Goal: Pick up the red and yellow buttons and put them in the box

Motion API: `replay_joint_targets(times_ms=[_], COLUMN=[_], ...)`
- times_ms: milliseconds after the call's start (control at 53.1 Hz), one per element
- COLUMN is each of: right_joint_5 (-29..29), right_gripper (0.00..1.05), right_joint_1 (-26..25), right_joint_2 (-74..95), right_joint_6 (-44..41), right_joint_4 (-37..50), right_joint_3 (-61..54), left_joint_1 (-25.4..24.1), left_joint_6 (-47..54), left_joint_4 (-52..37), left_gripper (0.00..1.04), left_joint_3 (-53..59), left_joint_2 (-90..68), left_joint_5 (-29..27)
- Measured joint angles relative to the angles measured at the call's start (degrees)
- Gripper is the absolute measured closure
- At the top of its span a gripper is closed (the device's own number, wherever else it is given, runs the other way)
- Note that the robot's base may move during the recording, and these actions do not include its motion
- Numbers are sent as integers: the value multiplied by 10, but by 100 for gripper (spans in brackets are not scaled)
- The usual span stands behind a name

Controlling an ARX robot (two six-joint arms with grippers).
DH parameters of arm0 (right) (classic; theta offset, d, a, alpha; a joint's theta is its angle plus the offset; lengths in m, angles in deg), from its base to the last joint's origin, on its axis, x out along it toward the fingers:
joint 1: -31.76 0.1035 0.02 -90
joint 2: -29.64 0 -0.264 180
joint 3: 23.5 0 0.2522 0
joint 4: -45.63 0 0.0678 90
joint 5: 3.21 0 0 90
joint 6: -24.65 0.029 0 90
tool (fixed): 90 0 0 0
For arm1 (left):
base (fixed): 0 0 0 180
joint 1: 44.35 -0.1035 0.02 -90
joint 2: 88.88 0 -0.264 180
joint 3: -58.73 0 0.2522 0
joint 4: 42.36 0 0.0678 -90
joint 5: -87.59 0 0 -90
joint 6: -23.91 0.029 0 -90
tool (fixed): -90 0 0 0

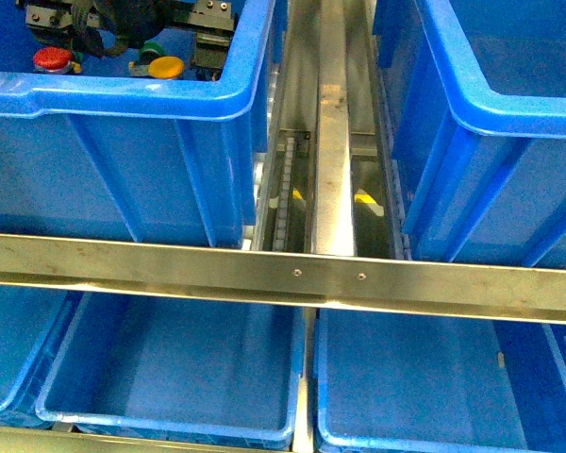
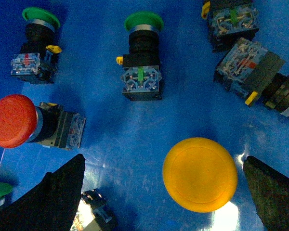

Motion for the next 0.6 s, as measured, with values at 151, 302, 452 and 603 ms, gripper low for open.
replay_joint_targets(times_ms=[151, 302, 452, 603], right_joint_5=[0, 0, 0, 0], right_gripper=[6, 6, 6, 6], right_joint_1=[0, 0, 0, 0], right_joint_2=[0, 0, 0, 0], right_joint_6=[0, 0, 0, 0], right_joint_4=[0, 0, 0, 0], right_joint_3=[0, 0, 0, 0], left_joint_1=[0, 0, 0, 4], left_joint_6=[-1, 2, 4, 11], left_joint_4=[15, 17, 18, 13], left_gripper=[8, 8, 22, 47], left_joint_3=[-16, -25, -46, -55], left_joint_2=[-20, -35, -53, -64], left_joint_5=[-5, -1, -3, -6])
